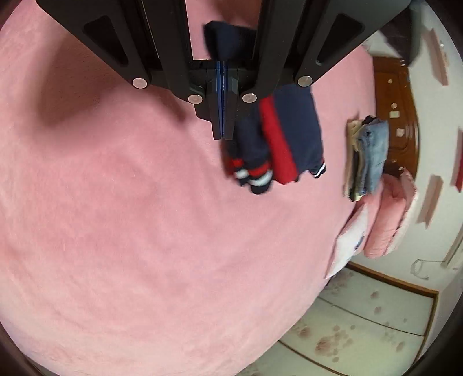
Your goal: Fold large clothes
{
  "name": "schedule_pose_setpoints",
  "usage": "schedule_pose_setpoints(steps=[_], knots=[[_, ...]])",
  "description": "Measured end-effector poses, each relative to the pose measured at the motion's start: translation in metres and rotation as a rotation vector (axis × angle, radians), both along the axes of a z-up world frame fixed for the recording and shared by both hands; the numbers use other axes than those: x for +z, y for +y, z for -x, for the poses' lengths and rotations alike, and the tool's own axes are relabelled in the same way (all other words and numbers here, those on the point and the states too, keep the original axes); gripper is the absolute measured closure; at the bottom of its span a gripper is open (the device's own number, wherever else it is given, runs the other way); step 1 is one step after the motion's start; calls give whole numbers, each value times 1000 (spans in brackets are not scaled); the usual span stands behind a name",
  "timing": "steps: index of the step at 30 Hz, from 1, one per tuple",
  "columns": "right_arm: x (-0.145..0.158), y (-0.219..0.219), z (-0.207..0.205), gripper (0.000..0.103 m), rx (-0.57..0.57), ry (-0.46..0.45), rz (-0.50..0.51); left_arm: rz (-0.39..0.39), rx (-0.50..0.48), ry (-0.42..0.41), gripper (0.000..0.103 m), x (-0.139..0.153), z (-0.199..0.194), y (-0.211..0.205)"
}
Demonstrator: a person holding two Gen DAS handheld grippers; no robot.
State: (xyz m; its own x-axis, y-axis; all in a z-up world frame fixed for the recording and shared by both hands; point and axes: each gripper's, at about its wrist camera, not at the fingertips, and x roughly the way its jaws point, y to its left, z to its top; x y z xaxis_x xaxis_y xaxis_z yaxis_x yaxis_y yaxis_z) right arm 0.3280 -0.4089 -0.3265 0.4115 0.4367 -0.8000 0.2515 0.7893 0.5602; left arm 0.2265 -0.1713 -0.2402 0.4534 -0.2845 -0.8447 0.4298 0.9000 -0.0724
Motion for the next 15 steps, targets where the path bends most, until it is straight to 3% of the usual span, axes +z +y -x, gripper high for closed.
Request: schedule_pose_setpoints(steps=[1, 3, 6, 8, 10, 12, 15], knots=[[6, 1, -3, 101, 23, -12, -26, 18, -11, 19, 51, 3, 1, 0], [11, 3, -10, 100, 62, -34, -58, 74, -16, 88, 43, 8, 6, 4], [18, 18, -22, 91, 122, -42, -98, 83, 37, 137, 42, 12, 18, 18], [20, 39, -31, 76, 169, -26, -95, 76, 86, 162, 42, 12, 21, 31], [17, 59, -38, 73, 223, -6, -82, 81, 147, 193, 42, 11, 25, 49], [9, 77, -46, 70, 271, 41, -53, 74, 219, 213, 42, 9, 26, 67], [-3, 97, -55, 67, 315, 110, 73, 52, 307, 192, 42, 8, 22, 91]])
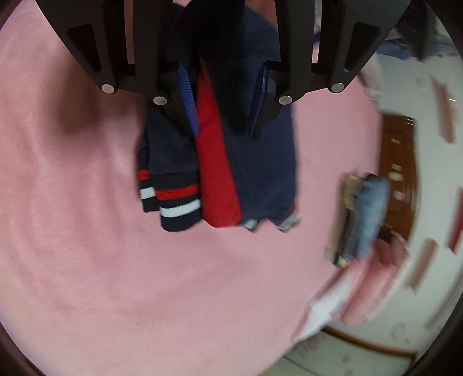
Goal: Fold large clothes
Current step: 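Press the folded jacket flat with the right gripper and release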
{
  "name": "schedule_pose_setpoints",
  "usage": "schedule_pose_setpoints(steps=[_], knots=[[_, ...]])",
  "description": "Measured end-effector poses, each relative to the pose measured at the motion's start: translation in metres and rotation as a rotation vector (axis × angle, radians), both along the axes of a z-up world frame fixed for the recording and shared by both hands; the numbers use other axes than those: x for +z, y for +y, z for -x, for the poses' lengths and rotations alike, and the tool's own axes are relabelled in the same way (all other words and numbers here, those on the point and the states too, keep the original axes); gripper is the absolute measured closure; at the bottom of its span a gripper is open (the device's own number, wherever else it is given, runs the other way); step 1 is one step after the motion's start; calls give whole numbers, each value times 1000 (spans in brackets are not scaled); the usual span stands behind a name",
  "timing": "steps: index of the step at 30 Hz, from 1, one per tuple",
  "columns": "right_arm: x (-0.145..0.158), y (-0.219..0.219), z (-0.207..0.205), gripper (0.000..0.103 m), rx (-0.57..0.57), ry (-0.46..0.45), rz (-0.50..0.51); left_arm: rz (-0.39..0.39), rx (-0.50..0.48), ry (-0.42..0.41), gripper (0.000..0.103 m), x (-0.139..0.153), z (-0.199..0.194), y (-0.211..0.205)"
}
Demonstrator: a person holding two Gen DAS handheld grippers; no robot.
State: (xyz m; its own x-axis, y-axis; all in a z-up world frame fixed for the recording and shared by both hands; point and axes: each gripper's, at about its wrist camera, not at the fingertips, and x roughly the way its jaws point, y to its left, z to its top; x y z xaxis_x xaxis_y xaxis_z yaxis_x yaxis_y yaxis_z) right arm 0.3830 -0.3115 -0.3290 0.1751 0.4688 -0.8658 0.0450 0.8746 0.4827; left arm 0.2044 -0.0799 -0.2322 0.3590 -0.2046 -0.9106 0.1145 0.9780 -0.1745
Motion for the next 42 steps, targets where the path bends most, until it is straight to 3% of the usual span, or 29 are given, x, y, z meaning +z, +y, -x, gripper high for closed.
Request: schedule_pose_setpoints(steps=[3, 5, 7, 13, 18, 24, 28, 31, 34, 38, 41, 42], knots=[[1, 5, 4, 68, 15, -41, -1, -29, 90, -26, 42, 0, -14, 23], [5, 5, 7, 88, 25, -74, -36, -47, 150, -53, 42, 2, -26, 34], [14, 1, 13, 98, 8, -130, -46, -59, 200, -76, 42, 5, -32, 39], [45, -27, 31, 100, -39, -219, -81, -44, 265, -80, 42, 3, -40, 51], [67, -56, 59, 100, -139, -228, -26, -32, 230, -79, 42, 7, -44, 54], [16, -83, 76, 100, -240, -101, 30, -53, 155, -49, 42, 3, -59, 32], [5, -87, 74, 100, -261, -8, 205, -97, 103, -42, 42, 1, -65, 21], [33, -91, 78, 100, -262, -96, 253, -101, 65, -76, 42, 10, -68, 16], [63, -88, 77, 100, -198, -200, 188, -82, 47, -83, 42, 16, -76, 13], [84, -64, 64, 100, -35, -248, -27, -22, 89, -48, 44, 10, -92, 22], [81, -28, 50, 100, 86, -229, -145, -36, 144, -23, 53, 3, -103, 28], [75, -18, 46, 100, 123, -207, -154, -42, 163, -14, 61, 2, -106, 30]])
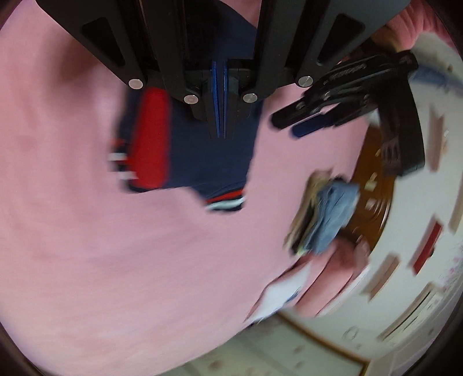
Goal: Fold large clothes
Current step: 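Press the folded jacket flat with the right gripper and release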
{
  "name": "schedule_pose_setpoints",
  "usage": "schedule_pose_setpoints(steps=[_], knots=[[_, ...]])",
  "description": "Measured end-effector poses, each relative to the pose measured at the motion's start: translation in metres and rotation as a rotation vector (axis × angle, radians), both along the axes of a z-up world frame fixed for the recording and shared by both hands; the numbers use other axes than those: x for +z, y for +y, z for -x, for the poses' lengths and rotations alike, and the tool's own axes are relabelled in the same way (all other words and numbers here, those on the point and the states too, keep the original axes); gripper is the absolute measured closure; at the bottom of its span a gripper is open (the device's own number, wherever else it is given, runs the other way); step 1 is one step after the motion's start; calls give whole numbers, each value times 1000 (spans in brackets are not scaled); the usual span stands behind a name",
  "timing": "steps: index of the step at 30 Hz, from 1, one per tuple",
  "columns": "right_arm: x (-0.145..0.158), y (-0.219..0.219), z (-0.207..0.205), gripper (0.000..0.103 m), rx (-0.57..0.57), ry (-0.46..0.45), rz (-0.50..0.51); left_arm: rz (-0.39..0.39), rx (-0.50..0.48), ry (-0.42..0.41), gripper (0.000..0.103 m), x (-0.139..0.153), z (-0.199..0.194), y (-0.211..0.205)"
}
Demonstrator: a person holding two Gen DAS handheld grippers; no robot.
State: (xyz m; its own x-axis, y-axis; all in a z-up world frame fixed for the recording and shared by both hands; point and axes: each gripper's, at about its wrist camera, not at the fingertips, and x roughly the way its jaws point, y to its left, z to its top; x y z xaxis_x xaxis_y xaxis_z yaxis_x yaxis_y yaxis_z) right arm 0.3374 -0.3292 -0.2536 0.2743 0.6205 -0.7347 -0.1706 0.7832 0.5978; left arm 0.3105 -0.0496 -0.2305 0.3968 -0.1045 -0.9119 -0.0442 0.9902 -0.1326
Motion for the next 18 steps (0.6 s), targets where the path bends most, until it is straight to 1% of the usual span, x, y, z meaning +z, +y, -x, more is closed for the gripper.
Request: schedule_pose_setpoints(steps=[1, 2, 3, 4, 5, 7, 9, 11, 13, 15, 16, 18], knots=[[-8, 15, -7, 100, 54, 26, 24, 1, 21, 8, 67, -2, -3, 2], [-15, 23, -10, 100, 80, 36, 60, 18, 36, 17, 69, -4, -7, 4], [-22, 29, -13, 100, 80, 40, 142, 35, 40, 22, 70, -6, -10, 4], [-28, 32, -17, 100, 52, 41, 197, 51, 38, 25, 71, -7, -12, 4], [-30, 25, -17, 103, 8, 38, 220, 64, 28, 27, 71, -8, -14, 2], [-29, 5, -11, 103, -128, 18, 245, 76, 8, 27, 72, -8, -16, -2], [-24, -6, -3, 103, -212, -21, 298, 101, -16, 35, 72, -11, -15, -7], [-21, -11, 8, 103, -233, -32, 322, 125, -32, 48, 72, -14, -12, -11], [-13, -6, 25, 103, -225, -57, 408, 145, -50, 54, 72, -14, -6, -13], [1, -10, 43, 103, -258, -62, 488, 172, -78, 57, 72, -12, 3, -15], [11, -13, 55, 103, -287, -61, 473, 195, -93, 56, 72, -11, 9, -15], [25, -31, 77, 103, -314, -74, 387, 231, -118, 62, 72, -11, 19, -17]])
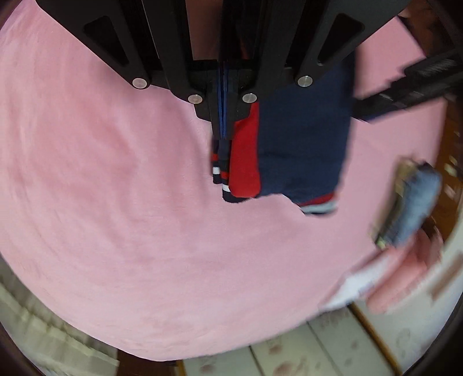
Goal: Fold large clothes
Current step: 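Press the folded jacket flat with the right gripper and release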
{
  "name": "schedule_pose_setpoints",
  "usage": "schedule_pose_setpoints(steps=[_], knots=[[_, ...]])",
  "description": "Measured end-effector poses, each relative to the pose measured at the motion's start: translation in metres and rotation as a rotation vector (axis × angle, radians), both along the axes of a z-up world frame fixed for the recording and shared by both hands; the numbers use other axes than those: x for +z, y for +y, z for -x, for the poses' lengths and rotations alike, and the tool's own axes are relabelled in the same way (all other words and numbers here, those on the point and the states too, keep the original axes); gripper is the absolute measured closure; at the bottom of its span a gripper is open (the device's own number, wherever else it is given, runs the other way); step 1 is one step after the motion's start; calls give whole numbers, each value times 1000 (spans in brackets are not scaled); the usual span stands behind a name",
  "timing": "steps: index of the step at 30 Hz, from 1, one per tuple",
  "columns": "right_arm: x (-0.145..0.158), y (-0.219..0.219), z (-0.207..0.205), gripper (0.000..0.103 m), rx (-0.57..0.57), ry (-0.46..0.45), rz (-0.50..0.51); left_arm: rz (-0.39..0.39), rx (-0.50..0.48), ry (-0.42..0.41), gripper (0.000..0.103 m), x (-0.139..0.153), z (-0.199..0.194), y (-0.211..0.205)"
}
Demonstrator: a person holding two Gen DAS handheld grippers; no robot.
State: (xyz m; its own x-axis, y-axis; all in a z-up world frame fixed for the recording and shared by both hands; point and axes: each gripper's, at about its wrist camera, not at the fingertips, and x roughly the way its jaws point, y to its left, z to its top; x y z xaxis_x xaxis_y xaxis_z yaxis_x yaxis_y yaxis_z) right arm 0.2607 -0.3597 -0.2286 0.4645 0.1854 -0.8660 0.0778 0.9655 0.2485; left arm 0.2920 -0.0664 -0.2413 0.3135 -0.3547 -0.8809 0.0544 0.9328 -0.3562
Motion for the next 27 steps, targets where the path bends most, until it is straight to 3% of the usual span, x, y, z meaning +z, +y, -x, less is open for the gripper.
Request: schedule_pose_setpoints(steps=[2, 5, 6, 9, 14, 18, 21, 22, 27], knots=[[13, -9, 20, 100, 35, -17, -134, 17, -23, 17, 72, -3, 9, -3], [16, -9, 39, 100, 132, 49, -253, 23, -37, 27, 72, -8, 20, -5], [15, 0, 42, 100, 165, 63, -231, 22, -48, 28, 72, -9, 25, -7], [4, 22, 53, 100, 214, 122, -38, -18, -72, 38, 76, -15, 32, -8], [-5, 20, 69, 100, 81, 171, -40, -26, -62, 63, 76, -20, 42, -6], [8, 31, 76, 99, 49, 197, 8, -116, -18, 71, 76, -3, 50, -5], [28, 32, 76, 78, 18, 204, -13, -135, 6, 83, 76, 13, 61, -3], [36, 36, 76, 66, 15, 208, -18, -144, 11, 86, 76, 16, 63, -3], [63, 45, 85, 51, 26, 244, 18, -219, 40, 137, 74, 31, 71, -1]])
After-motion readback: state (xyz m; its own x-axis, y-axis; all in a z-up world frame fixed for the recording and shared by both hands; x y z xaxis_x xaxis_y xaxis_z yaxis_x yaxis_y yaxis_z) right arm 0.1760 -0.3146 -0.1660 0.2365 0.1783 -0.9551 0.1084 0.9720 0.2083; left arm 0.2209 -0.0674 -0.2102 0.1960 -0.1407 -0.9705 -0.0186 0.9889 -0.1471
